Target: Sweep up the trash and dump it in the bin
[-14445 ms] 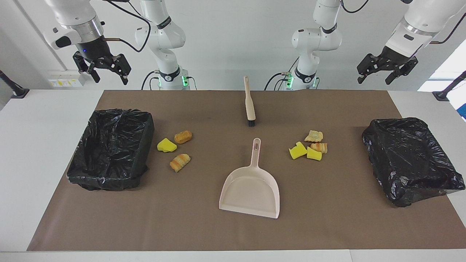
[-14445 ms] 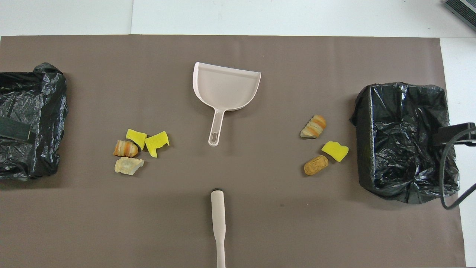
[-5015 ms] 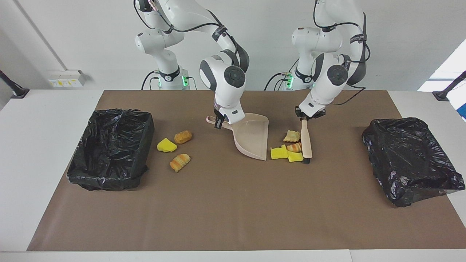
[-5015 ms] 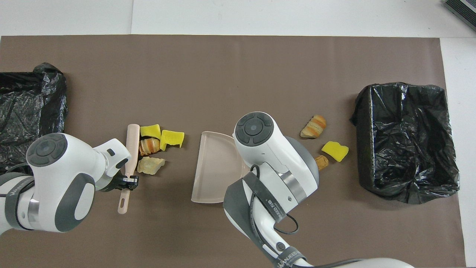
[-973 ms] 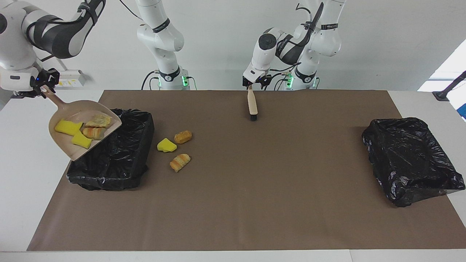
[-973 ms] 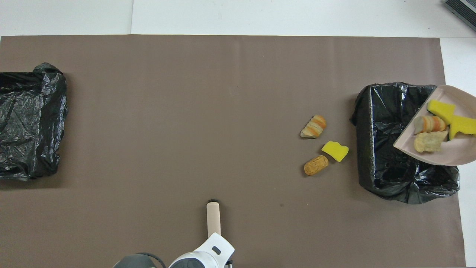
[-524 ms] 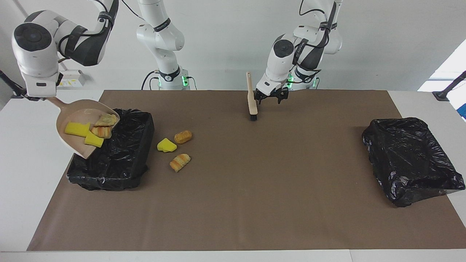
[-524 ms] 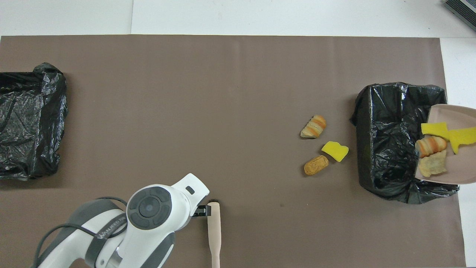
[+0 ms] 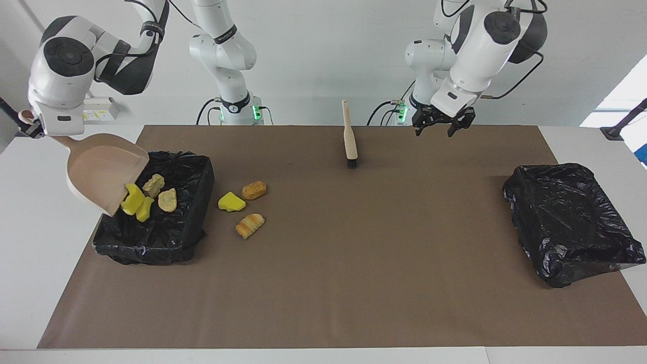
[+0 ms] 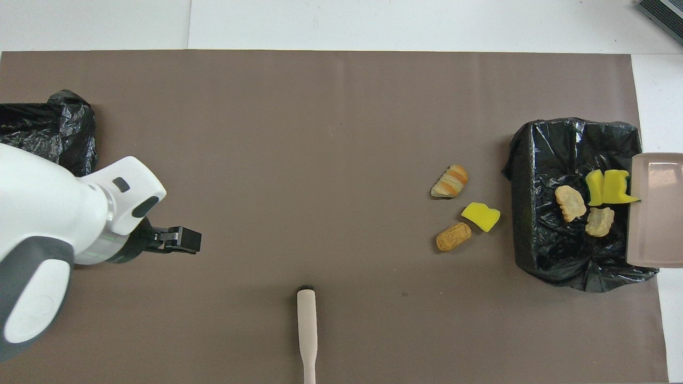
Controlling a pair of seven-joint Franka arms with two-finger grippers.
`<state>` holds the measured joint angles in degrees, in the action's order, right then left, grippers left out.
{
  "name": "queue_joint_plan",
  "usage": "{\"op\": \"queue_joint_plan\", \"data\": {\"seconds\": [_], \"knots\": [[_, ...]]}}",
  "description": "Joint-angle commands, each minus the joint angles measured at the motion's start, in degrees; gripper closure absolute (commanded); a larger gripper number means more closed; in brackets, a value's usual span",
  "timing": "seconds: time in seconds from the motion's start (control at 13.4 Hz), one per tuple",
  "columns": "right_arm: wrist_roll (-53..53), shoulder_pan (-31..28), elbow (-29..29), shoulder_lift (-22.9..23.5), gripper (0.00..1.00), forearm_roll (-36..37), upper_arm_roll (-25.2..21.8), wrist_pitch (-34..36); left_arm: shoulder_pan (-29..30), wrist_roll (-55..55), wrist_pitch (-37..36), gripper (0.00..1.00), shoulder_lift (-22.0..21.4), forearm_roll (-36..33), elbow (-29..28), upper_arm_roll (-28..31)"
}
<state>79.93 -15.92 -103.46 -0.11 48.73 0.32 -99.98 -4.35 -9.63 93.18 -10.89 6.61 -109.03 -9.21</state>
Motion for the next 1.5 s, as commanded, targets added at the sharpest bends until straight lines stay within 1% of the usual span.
{"op": "queue_joint_plan", "data": {"seconds": [0.0,0.15,0.22,0.3,0.37,0.45,0.6,0.67,0.82,0.9,0.97,1.05,1.2,1.35,1.42], "knots": [[3.29,1.23,1.05,-1.38,1.0,1.72,0.55,0.05,4.52,2.33,-6.76,0.0,3.5,-0.9,9.94,-0.81],[3.13,2.73,5.69,-1.73,1.0,0.41,0.64,4.42,6.54,2.77,-8.63,0.0,5.08,-0.99,15.75,-0.72],[2.95,2.73,7.98,-1.73,1.0,-2.12,1.51,6.97,7.86,3.03,-9.59,0.0,5.87,-0.9,17.6,-0.72],[2.34,2.73,9.66,-1.73,1.0,-7.36,2.13,8.39,9.0,4.95,-11.08,0.0,6.58,-0.64,18.05,-0.55],[1.2,2.73,10.02,-1.82,1.0,-11.25,2.31,9.79,9.62,6.71,-12.14,0.0,6.84,-0.81,18.58,-0.63],[-0.81,2.91,9.85,-1.99,1.0,-14.42,2.49,10.5,9.89,7.34,-12.76,0.0,6.93,-0.9,20.33,-0.54],[-5.03,4.04,8.54,-2.78,1.0,-23.11,4.76,10.51,10.33,7.61,-14.52,0.0,7.98,-0.9,22.27,-0.54],[-9.31,6.4,7.75,-3.13,1.0,-25.76,5.56,10.51,10.42,7.61,-14.87,0.0,9.03,-0.9,23.93,-0.54],[-21.6,14.3,5.29,-2.18,1.0,-31.99,5.74,9.55,10.42,7.69,-15.83,0.0,12.02,-1.34,28.33,-0.19],[-26.62,18.16,5.02,-0.69,1.0,-35.16,5.83,8.06,10.51,8.48,-15.84,0.0,12.29,-1.43,28.95,-0.19],[-31.63,22.12,5.11,-0.42,1.0,-37.28,5.83,7.09,11.12,9.7,-16.01,0.0,12.3,-1.86,29.04,-0.19],[-37.34,24.25,5.28,0.8,1.0,-39.04,5.83,5.69,11.47,10.5,-16.28,0.0,12.3,-2.21,29.05,-0.19],[-47.88,28.11,5.28,5.62,1.0,-44.66,5.83,1.3,11.47,11.82,-16.28,0.0,12.21,-2.22,29.05,-0.1],[-65.69,33.64,5.72,10.73,1.0,-47.04,5.83,-5.02,11.47,13.84,-16.45,0.0,11.6,-2.48,28.96,-0.54],[-74.22,35.76,6.42,12.4,1.0,-50.36,5.83,-6.52,11.47,14.54,-16.45,0.0,11.42,-2.48,28.87,-0.54]]}}
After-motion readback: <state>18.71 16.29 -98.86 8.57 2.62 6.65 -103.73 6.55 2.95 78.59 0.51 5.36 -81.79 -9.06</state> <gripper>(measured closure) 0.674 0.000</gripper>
